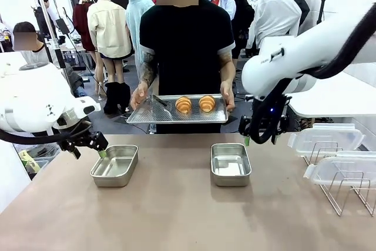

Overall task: Place the bread in airtight containers.
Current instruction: Lift both Airtight Container, then once an object is inside an Airtight Container , place the container in the center of the table.

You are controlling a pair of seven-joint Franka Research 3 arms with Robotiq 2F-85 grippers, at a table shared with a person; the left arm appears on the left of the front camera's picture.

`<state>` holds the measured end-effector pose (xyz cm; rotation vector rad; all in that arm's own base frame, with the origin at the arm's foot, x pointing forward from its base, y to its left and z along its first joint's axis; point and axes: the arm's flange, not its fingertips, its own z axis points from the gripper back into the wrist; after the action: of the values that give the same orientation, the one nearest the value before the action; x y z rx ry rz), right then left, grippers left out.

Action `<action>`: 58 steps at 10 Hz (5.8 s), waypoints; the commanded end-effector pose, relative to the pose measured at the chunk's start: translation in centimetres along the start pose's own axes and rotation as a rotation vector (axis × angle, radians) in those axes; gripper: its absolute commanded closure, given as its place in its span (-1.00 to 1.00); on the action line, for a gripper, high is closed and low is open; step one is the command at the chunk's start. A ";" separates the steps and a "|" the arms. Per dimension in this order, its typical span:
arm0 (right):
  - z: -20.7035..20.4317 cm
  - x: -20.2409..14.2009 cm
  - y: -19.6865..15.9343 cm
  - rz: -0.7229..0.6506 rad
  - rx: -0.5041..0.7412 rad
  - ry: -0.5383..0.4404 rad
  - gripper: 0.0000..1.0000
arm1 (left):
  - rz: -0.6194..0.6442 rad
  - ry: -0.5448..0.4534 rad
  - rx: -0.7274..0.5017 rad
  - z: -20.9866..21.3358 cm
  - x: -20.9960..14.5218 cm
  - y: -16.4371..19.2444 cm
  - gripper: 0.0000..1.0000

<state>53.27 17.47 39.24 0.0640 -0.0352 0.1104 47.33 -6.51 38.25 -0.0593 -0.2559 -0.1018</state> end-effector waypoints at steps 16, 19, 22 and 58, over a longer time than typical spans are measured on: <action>-7.2 3.9 2.6 -0.055 0.042 -0.066 1.00 | 0.098 0.081 0.054 -5.8 3.1 -1.1 1.00; -7.2 4.2 2.3 -0.092 0.052 -0.053 1.00 | 0.080 0.096 0.054 -6.2 3.5 -1.5 1.00; -6.3 4.9 1.4 -0.206 0.075 0.017 1.00 | 0.081 0.122 0.009 -6.8 3.8 -2.2 1.00; 3.3 0.1 3.1 -0.159 0.030 -0.068 1.00 | 0.151 -0.005 0.205 5.6 1.5 -5.8 1.00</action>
<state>52.63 20.26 42.58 0.0978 -0.0918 -0.0584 46.58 -12.14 43.86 0.1071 -0.2501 0.0814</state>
